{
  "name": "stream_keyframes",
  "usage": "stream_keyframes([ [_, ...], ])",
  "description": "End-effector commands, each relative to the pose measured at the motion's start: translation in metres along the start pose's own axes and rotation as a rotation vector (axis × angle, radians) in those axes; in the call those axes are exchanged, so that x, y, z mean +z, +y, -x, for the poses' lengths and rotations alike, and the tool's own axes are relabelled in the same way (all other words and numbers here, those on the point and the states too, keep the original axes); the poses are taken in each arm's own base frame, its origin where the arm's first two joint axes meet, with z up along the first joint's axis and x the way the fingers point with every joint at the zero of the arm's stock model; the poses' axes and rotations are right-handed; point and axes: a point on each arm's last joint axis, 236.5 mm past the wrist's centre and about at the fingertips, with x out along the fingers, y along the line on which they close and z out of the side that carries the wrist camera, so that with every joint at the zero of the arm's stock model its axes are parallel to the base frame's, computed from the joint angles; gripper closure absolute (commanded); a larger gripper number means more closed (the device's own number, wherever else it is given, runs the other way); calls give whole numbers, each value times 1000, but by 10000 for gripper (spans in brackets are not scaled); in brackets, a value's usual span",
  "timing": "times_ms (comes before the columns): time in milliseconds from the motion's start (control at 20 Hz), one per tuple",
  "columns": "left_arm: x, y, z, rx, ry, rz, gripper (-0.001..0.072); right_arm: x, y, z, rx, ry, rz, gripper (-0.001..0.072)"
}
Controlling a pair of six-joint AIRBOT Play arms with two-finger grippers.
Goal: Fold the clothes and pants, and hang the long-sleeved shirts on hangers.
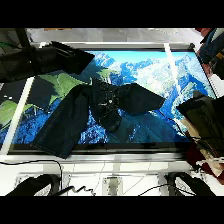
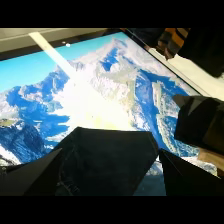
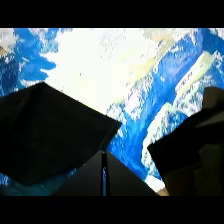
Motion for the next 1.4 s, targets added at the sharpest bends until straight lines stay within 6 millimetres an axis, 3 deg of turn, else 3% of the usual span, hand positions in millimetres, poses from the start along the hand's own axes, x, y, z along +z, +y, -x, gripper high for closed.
stream_keyframes([
  [0, 1, -1, 0, -3, -2, 1, 10, 20, 8, 0, 32, -83, -2, 685],
  [50, -2, 0, 1, 3, 8, -6, 11, 14, 7, -3, 32, -53, -1, 686],
  [150, -19, 8, 4, 26, 83, -31, 14, -25, 5, -11, 29, 121, 64, 686],
  [200, -33, 14, 7, 44, 143, 3, 79, -51, 4, -18, 39, 231, 124, 686],
  [300, -60, 23, 16, 70, 257, 71, 352, -90, 16, -44, 133, 349, 240, 687],
  [400, -79, 32, 26, 91, 343, 74, 526, -138, 55, -76, 339, 442, 226, 687],
  [450, -87, 39, 31, 110, 376, 73, 669, -167, 78, -88, 460, 493, 191, 687],
  [550, -102, 65, 46, 199, 448, 57, 678, -211, 105, -114, 600, 535, 94, 685],
  [650, -112, 94, 62, 298, 496, 50, 678, -254, 115, -149, 600, 545, -57, 647],
  [800, -126, 115, 72, 336, 505, 131, 678, -306, 136, -178, 572, 564, -162, 285],
  [850, -140, 117, 74, 336, 521, 175, 679, -318, 146, -185, 564, 563, -149, 259],
  [1100, -218, 137, 98, 464, 515, 420, 679, -348, 220, -202, 608, 581, -42, 253],
  [1250, -252, 138, 122, 532, 509, 521, 666, -351, 258, -202, 683, 640, -58, 128],
  [1300, -262, 136, 128, 541, 521, 547, 580, -348, 268, -205, 697, 640, -50, 128],
  [1350, -271, 135, 131, 546, 537, 563, 442, -343, 278, -208, 713, 638, -48, 128],
])
